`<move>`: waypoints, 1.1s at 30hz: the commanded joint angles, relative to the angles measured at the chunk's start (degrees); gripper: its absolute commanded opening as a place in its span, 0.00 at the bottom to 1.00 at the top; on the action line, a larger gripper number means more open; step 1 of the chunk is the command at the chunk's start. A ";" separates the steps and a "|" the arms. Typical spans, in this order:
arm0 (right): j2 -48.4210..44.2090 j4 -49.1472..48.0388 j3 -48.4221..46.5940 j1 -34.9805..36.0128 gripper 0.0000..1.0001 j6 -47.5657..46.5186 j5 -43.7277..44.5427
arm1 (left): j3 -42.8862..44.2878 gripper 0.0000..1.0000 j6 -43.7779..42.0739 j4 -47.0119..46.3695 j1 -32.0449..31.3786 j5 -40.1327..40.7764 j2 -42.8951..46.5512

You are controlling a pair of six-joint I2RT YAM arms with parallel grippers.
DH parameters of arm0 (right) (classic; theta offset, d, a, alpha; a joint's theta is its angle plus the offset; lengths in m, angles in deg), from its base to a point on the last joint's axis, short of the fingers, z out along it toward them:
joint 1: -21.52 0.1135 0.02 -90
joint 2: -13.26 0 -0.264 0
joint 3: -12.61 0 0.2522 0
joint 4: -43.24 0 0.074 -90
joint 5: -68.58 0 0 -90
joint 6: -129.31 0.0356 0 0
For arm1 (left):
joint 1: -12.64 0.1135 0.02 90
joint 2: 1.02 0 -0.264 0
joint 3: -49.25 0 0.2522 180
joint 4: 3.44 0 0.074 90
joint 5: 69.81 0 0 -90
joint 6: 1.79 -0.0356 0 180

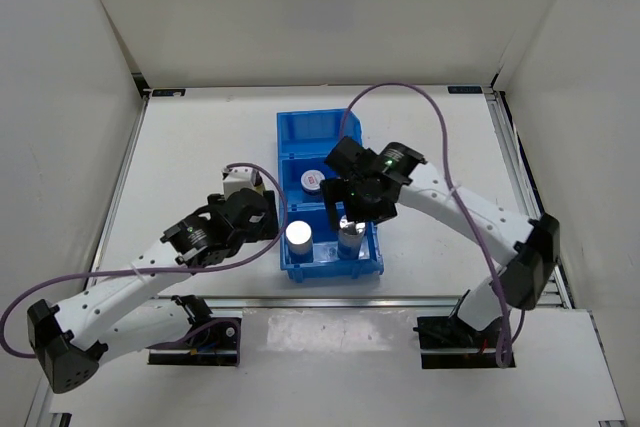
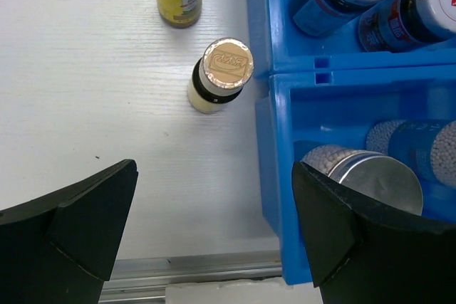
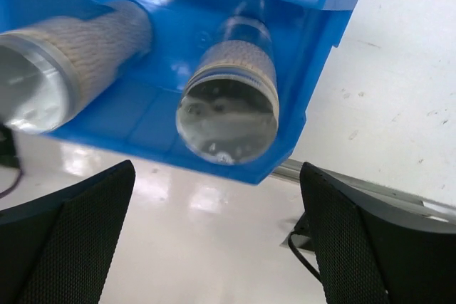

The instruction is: Organize the condiment bottles

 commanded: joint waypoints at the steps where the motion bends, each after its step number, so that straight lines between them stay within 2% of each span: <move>1: -5.71 1.20 -4.16 0.17 1.00 0.42 1.53 | -0.08 1.00 0.09 -2.86 0.59 -0.32 -1.49; 10: -12.41 2.95 -4.17 0.17 1.00 2.17 3.11 | -1.75 1.00 -2.46 -11.99 5.24 -4.00 -4.74; 17: -19.25 4.37 0.92 0.17 1.00 4.82 3.64 | 2.54 0.81 -6.42 -13.94 9.02 -9.27 -11.86; 18: -20.74 4.89 1.62 0.17 1.00 5.69 3.64 | 3.08 0.75 -6.94 -13.94 9.72 -10.06 -12.56; 22: -23.56 5.50 4.70 0.17 1.00 6.92 4.16 | 5.01 0.64 -6.95 -13.94 10.78 -10.60 -15.03; 27: -25.49 6.65 6.11 0.17 1.00 8.07 5.31 | 6.33 0.48 -7.47 -13.94 10.78 -11.12 -15.03; 28: -26.11 6.65 6.11 0.17 1.00 8.59 5.83 | 6.33 0.40 -7.47 -13.94 10.78 -11.64 -14.51; 33: -27.26 7.71 7.95 0.17 1.00 9.91 7.51 | 9.66 0.28 -6.95 -13.33 10.78 -13.75 -12.31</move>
